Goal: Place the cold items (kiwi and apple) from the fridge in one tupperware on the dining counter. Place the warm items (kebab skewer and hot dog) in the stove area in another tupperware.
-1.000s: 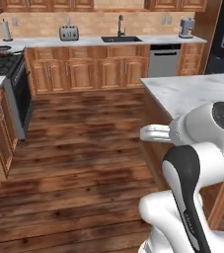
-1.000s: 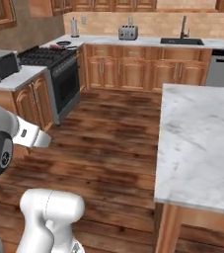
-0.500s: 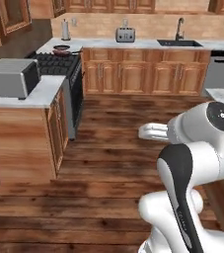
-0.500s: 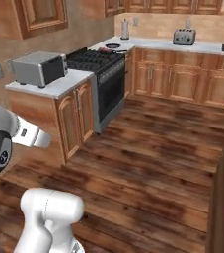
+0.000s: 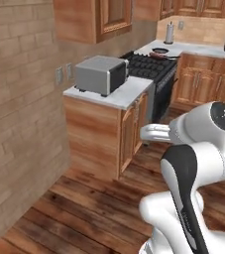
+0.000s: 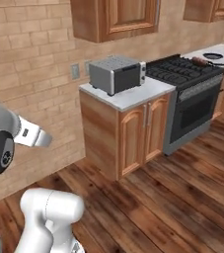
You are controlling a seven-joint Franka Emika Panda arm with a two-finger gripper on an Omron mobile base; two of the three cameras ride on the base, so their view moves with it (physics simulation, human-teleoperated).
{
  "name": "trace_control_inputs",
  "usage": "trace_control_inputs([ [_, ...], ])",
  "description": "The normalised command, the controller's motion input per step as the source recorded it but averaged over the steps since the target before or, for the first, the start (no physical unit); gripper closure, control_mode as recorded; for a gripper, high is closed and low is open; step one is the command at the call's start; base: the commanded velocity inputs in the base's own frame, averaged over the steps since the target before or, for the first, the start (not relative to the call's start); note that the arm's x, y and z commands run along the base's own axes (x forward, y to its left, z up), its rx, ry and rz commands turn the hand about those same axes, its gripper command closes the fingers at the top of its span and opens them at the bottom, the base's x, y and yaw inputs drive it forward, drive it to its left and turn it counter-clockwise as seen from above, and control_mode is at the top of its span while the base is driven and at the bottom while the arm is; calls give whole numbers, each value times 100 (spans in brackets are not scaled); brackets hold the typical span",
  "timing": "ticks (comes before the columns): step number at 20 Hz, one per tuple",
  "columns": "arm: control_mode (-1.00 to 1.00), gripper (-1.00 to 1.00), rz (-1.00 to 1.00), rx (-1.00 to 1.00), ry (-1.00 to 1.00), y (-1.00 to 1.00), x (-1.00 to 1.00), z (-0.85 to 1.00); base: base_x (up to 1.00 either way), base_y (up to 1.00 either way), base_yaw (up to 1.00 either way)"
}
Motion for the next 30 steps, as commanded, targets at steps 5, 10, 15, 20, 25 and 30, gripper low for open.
trace_control_inputs([
  [5, 100, -100, 0, 0, 0, 0, 0, 0, 69, -77, 34],
  [10, 100, -100, 0, 0, 0, 0, 0, 0, 44, -83, 25],
  [15, 100, -100, 0, 0, 0, 0, 0, 0, 31, -86, 23],
  [20, 100, -100, 0, 0, 0, 0, 0, 0, 30, -90, 30],
  [25, 100, -100, 0, 0, 0, 0, 0, 0, 23, -79, 19],
  [30, 100, -100, 0, 0, 0, 0, 0, 0, 17, -80, 16],
])
